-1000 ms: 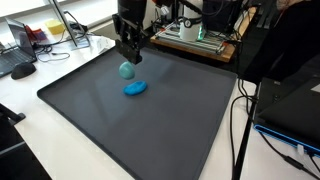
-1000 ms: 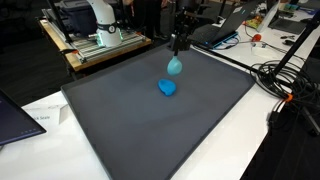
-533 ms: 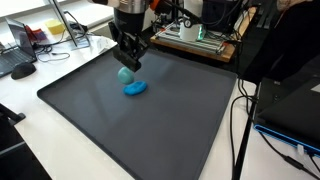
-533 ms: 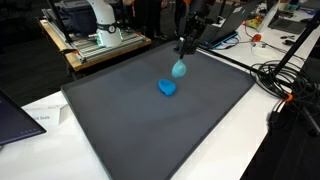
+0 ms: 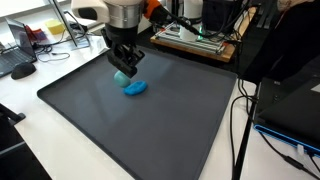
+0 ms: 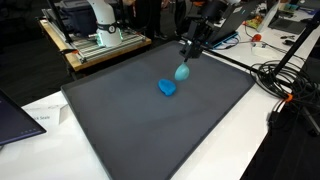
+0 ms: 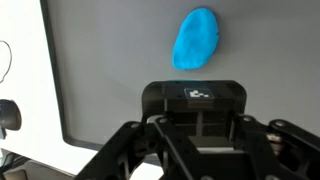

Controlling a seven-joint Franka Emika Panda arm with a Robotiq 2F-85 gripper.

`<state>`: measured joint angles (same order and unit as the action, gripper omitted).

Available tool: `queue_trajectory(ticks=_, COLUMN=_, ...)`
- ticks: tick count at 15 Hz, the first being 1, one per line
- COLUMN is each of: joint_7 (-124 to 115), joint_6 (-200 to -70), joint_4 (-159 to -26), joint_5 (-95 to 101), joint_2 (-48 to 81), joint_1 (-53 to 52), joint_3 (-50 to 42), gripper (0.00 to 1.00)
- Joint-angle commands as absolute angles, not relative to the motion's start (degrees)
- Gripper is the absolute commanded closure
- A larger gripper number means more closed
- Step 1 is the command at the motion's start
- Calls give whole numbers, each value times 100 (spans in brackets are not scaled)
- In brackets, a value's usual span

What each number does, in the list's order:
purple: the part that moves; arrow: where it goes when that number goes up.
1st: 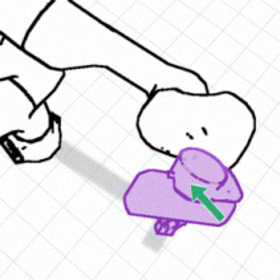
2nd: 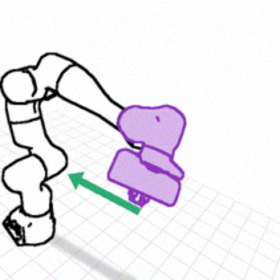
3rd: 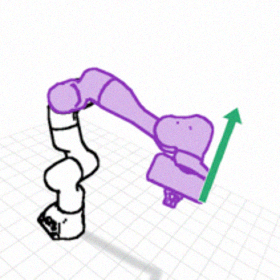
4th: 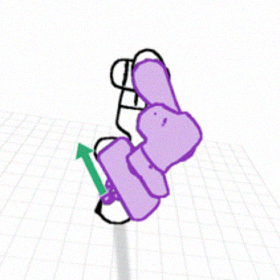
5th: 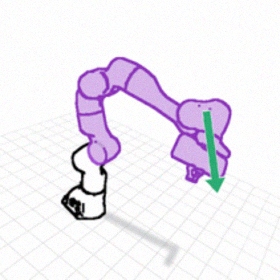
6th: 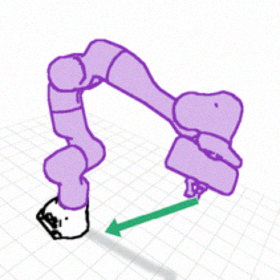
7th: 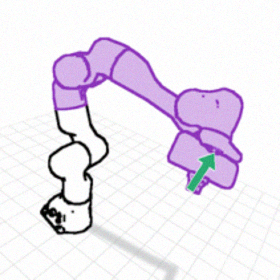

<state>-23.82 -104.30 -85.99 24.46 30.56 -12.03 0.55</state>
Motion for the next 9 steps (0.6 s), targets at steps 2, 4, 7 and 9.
queue_trajectory(ticks=2, joint_7=-2197, joint_6=-9708, joint_4=-7507, joint_5=2565, joint_2=3799, joint_1=-1431, joint_3=-142, gripper=78)
queue_trajectory(ticks=4, joint_7=-2121, joint_6=-9500, joint_4=-7177, joint_5=2536, joint_2=4062, joint_1=-1470, joint_3=-185, gripper=78)
queue_trajectory(ticks=7, joint_7=-1984, joint_6=-9342, joint_4=-6728, joint_5=2492, joint_2=4428, joint_1=-1499, joint_3=-217, gripper=78)
queue_trajectory(ticks=9, joint_7=-1893, joint_6=-9245, joint_4=-6431, joint_5=2462, joint_2=4661, joint_1=-1507, joint_3=-239, gripper=78)
